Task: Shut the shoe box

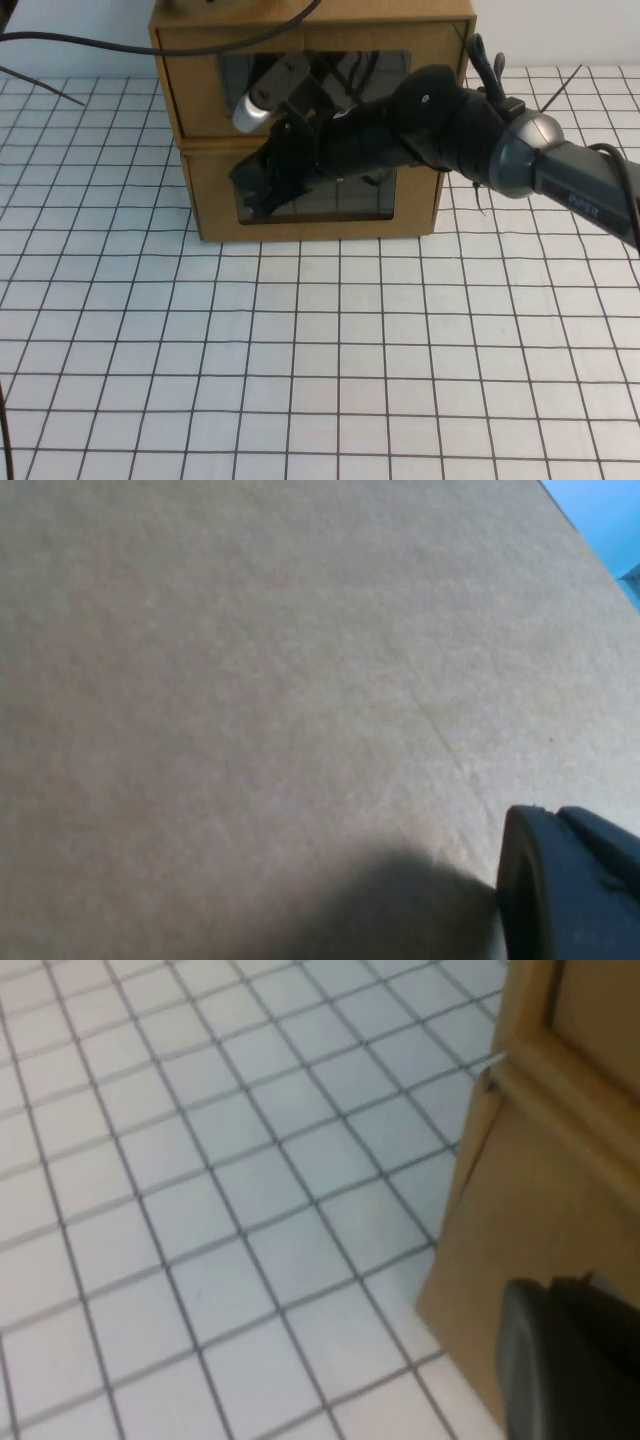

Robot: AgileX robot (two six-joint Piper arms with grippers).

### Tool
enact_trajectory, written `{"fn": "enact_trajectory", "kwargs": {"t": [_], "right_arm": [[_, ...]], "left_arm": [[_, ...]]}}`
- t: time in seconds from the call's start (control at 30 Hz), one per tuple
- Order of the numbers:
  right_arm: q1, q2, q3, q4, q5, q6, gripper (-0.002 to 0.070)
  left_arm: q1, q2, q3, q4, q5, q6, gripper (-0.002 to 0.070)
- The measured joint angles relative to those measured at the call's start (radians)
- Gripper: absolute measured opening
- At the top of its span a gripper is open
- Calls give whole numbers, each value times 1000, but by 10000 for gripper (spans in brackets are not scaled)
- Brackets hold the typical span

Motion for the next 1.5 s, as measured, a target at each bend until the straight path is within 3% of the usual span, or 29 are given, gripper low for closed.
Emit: {"fn": "enact_trajectory", "kwargs": {"t": [0.27, 0.53, 0.67, 0.83, 1.0, 1.23, 1.5], "right_arm": [[96, -54, 0, -264, 98, 146, -13], [146, -236, 0, -318, 220, 236, -13], [109, -358, 0, -485, 220, 365, -13], [-18, -502, 0, -699, 265, 583, -13], [-180, -642, 25, -758, 349, 665, -13], [-361, -928, 359, -767, 215, 805, -13], [-373, -1355, 953, -730, -75, 818, -13]], "left_arm": [[6, -17, 0, 4, 41, 0, -6], [96, -144, 0, 33, 137, 8, -6], [143, -228, 0, 83, 191, 24, -6], [153, -317, 0, 212, 219, 1, -6], [153, -402, 2, 259, 225, -4, -6], [153, -586, 169, 269, 225, 46, -6], [153, -916, 701, 276, 123, 119, -6]]}}
